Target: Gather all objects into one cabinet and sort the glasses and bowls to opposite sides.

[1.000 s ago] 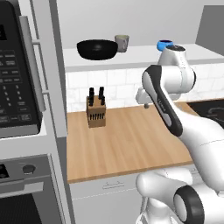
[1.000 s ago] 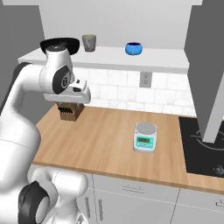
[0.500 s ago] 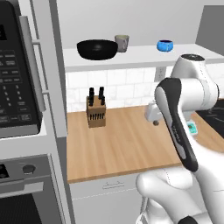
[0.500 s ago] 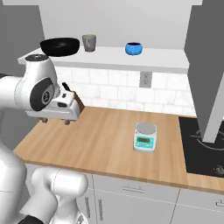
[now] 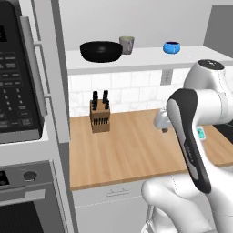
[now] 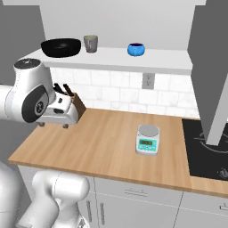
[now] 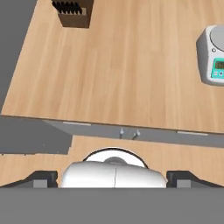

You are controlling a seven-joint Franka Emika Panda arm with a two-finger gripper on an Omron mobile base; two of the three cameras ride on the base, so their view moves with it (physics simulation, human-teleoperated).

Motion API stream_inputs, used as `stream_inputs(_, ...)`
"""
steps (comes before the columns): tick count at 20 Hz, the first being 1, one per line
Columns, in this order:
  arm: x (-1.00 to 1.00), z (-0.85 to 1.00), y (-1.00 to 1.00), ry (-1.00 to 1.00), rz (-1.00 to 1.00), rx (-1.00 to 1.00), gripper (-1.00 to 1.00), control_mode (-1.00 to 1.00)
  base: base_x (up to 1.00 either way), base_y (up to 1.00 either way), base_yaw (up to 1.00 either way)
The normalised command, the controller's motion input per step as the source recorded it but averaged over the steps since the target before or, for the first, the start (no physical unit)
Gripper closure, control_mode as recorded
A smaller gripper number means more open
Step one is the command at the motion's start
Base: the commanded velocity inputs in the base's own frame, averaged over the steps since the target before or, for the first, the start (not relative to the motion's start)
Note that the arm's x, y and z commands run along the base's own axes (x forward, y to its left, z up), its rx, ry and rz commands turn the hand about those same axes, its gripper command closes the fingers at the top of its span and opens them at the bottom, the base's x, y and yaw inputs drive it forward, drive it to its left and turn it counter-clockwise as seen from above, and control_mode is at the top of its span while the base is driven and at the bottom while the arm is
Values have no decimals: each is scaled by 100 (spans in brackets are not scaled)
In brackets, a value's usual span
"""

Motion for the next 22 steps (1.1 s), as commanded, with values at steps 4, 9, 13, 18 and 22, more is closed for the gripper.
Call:
stream_inputs(4, -6, 51, 0, -14, -2, 0, -100, -100, 0, 0, 0)
stream_inputs(9, -3, 13, 0, -8, 0, 0, -100, -100, 0, 0, 0)
stream_inputs(13, 0, 0, 0, 0, 0, 0, -100, 100, 0, 0, 0)
stream_inputs(18, 0, 0, 0, 0, 0, 0, -100, 100, -25, 0, 0)
stream_inputs(22, 0, 0, 0, 0, 0, 0, -100, 100, -68, -1, -1)
